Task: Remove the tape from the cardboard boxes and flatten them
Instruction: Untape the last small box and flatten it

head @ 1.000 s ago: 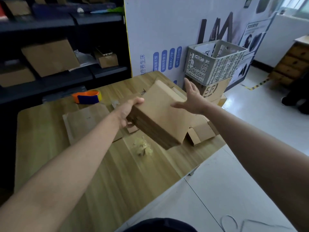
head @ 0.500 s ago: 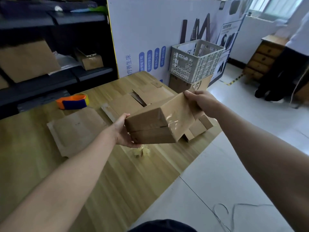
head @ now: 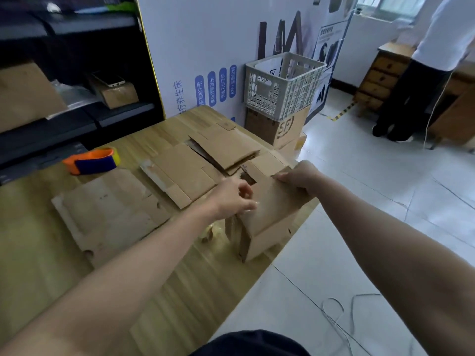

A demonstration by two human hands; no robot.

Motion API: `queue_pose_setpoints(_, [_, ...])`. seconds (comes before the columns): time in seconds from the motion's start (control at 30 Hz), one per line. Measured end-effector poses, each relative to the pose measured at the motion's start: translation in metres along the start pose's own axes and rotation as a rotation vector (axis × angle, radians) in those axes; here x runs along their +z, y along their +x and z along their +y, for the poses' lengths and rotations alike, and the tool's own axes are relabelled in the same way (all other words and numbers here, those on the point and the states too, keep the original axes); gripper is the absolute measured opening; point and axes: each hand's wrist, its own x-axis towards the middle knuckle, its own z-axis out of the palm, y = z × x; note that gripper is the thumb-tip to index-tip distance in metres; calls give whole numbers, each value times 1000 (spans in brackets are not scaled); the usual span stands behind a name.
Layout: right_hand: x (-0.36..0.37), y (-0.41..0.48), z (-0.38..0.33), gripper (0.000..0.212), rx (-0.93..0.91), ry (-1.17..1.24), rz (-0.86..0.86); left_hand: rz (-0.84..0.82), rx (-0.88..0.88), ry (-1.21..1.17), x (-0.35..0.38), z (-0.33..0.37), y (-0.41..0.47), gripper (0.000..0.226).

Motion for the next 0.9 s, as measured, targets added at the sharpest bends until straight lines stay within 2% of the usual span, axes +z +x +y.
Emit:
queue_pose_setpoints(0.07, [8, 2, 6, 44, -133, -145, 15, 15, -23, 211, 14, -5, -2, 42])
queue_pose_setpoints(0.13, [13, 4, 13, 70, -348, -360, 11, 50, -33, 236, 19, -6, -4, 49])
queue_pose_setpoints(0.2, [15, 4, 19, 94, -566, -569, -87, 78, -34, 246, 19, -2, -5, 45])
queue_pose_setpoints(0.3, [20, 7, 25, 104, -716, -795, -215, 136, -46, 224, 22, 5, -7, 35])
queue_pose_setpoints(0.47, [23, 9, 22, 108, -699, -805, -293, 215, -105, 282, 30, 13, -8, 15])
queue_pose_setpoints(0.67, [25, 6, 17, 108, -649, -802, -316, 266, -198, 303, 35, 20, -5, 22])
queue_pose_setpoints(0.9, [28, 3, 12, 107, -637, -822, -305, 256, -217, 272, 40, 19, -8, 15])
